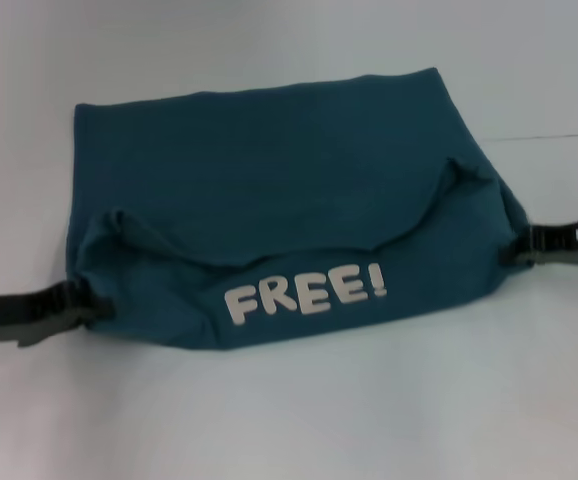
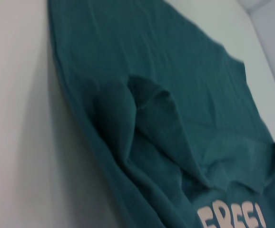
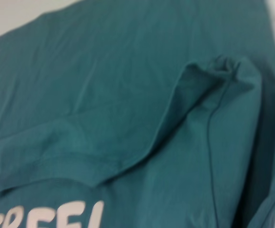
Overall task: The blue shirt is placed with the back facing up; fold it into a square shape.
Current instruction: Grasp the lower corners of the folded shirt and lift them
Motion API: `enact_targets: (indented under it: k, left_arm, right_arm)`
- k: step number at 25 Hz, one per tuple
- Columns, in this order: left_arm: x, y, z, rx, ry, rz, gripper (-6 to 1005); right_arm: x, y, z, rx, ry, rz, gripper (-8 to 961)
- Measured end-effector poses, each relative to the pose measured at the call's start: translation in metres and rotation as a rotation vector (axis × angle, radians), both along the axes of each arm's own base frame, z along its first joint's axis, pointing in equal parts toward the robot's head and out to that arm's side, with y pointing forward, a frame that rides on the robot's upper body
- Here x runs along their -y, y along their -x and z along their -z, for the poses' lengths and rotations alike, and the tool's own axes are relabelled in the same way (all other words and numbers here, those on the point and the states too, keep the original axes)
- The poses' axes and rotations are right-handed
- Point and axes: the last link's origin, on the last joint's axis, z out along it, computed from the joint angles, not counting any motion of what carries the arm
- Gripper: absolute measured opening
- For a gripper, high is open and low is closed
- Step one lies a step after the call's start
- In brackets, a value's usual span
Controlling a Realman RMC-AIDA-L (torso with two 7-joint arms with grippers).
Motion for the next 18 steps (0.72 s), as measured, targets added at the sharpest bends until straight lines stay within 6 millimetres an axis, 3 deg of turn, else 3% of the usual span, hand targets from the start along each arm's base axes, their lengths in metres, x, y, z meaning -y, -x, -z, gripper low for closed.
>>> enact_targets:
  k: [9, 18]
  left_arm:
    - [0.043, 0.001, -0.013, 0.027, 0.149, 0.053, 72]
    - [0.079, 0.017, -0.011, -0.003, 0.315, 0.017, 79]
  right_arm:
    - [0.044, -0.008, -0.009, -0.031, 0.217, 0.045, 47]
    - [0.081, -0.013, -0.011, -0.049, 0.402, 0.083, 52]
